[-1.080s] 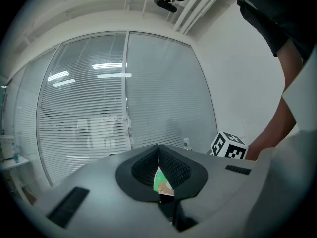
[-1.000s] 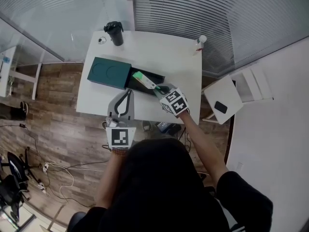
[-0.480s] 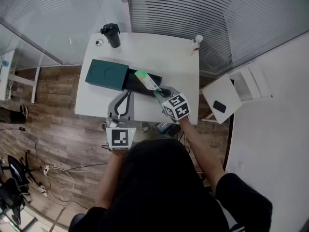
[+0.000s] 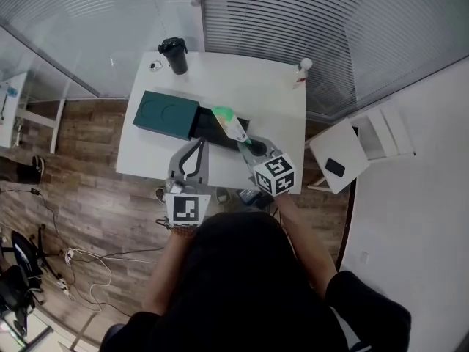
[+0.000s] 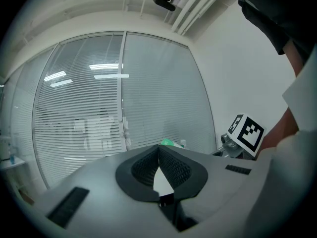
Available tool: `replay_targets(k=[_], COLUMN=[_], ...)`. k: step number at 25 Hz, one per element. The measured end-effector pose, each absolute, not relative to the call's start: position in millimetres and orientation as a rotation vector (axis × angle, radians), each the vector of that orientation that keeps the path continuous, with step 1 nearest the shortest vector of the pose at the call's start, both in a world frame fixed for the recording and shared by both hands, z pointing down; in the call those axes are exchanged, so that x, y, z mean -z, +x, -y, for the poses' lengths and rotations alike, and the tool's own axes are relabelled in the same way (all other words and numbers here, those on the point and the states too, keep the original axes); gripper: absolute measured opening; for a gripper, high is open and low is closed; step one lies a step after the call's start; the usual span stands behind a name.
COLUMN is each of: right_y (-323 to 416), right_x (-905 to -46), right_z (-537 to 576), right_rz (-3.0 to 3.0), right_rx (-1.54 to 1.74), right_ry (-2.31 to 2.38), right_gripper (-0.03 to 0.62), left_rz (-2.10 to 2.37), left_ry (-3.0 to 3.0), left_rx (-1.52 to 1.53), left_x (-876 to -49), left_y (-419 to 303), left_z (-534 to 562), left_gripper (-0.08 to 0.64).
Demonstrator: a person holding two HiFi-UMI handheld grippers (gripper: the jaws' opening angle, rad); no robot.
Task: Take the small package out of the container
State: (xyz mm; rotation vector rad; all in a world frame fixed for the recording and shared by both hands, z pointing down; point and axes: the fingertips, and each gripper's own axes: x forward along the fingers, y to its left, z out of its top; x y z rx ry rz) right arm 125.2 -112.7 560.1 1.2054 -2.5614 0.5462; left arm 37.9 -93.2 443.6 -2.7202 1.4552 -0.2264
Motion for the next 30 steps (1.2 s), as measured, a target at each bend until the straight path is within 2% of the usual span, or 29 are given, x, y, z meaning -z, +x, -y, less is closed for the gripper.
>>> replay_targets(k=[9, 20, 30], right_y=[126.1, 132.2, 125.6], right_x=[-507.7, -438.8, -386.6], right_z=[105.6, 110.5, 98.6], right_rz=[2.733, 2.891, 2.924], right_rx=[-0.523, -0.441, -0.001], right_ry=[1.246, 1.366, 1.401], right_gripper=[0.002, 0.002, 0.002], left_rz=[-1.334, -1.460, -1.445], left_ry=[-2.679, -2.727, -2.711], left_rx=[0.289, 0.220, 0.174], left_x=[-451.0, -434.7, -412.6], left_y=[47.3, 49.5, 50.0], left_z=[94.9, 100.8, 101.2], left_gripper=[-0.002, -0.002, -0.002])
